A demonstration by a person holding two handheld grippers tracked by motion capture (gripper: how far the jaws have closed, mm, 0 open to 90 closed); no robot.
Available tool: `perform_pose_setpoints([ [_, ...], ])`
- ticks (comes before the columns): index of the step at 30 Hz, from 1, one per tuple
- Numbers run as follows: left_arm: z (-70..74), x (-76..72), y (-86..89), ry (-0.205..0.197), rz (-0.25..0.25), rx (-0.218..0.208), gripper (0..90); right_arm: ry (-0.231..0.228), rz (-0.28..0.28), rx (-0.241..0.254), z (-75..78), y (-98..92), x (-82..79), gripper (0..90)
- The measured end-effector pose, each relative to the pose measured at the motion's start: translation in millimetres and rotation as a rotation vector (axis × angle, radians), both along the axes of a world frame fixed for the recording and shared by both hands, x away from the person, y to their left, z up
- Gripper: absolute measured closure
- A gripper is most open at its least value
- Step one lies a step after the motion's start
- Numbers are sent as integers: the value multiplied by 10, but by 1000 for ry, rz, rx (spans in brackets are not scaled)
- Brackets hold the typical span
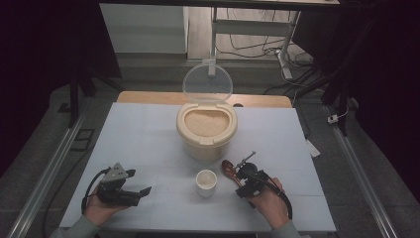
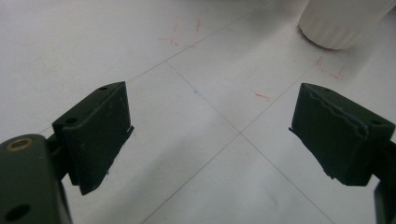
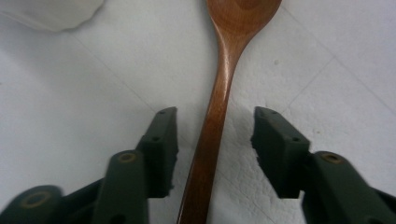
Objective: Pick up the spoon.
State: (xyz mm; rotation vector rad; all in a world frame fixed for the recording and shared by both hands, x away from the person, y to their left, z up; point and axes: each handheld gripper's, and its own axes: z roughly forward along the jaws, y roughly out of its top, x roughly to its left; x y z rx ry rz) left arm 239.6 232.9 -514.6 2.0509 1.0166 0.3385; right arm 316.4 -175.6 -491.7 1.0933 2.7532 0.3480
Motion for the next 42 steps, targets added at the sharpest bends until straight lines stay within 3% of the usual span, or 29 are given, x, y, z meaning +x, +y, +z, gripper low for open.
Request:
perform_pose_setpoints([
  [2, -2, 3, 2, 1, 0, 0, 120, 11, -14, -20, -36, 0, 13, 596],
  [6, -2, 2, 4, 1, -1, 0, 120, 47, -44, 8, -39, -16, 42, 648],
  [12, -5, -6, -4, 0, -1, 3, 121, 47, -82, 18, -41, -47, 76, 761],
  [15, -8, -8, -11, 0, -3, 6, 121, 41, -80, 13, -42, -58, 81, 796],
  [19, -7, -8, -7, -1, -1, 5, 123, 14, -28, -17, -34, -23, 59, 802],
  [22, -8, -7, -6, 0, -1, 5, 123, 7, -20, -7, -14, -40, 53, 803],
  [23, -8, -7, -6, 0, -1, 5, 123, 12, -12, 31, 32, -87, 53, 803],
  [24, -9, -5, -6, 0, 0, 5, 123, 12, -12, 31, 32, -87, 53, 803],
  [25, -9, -3, -6, 1, 0, 5, 123, 11, -1, 75, 98, -143, 44, 803],
  [30, -9, -8, -4, 0, 2, 7, 124, 13, 22, 139, 218, -262, 27, 804],
  [31, -7, -9, -1, -1, 2, 8, 124, 17, 41, 171, 282, -310, 10, 804],
  [38, -9, -2, 4, 2, 5, 7, 125, -9, 148, 251, 580, -341, -118, 803],
  [42, -8, -2, 4, 0, 6, 8, 126, -18, 201, 290, 671, -325, -178, 804],
])
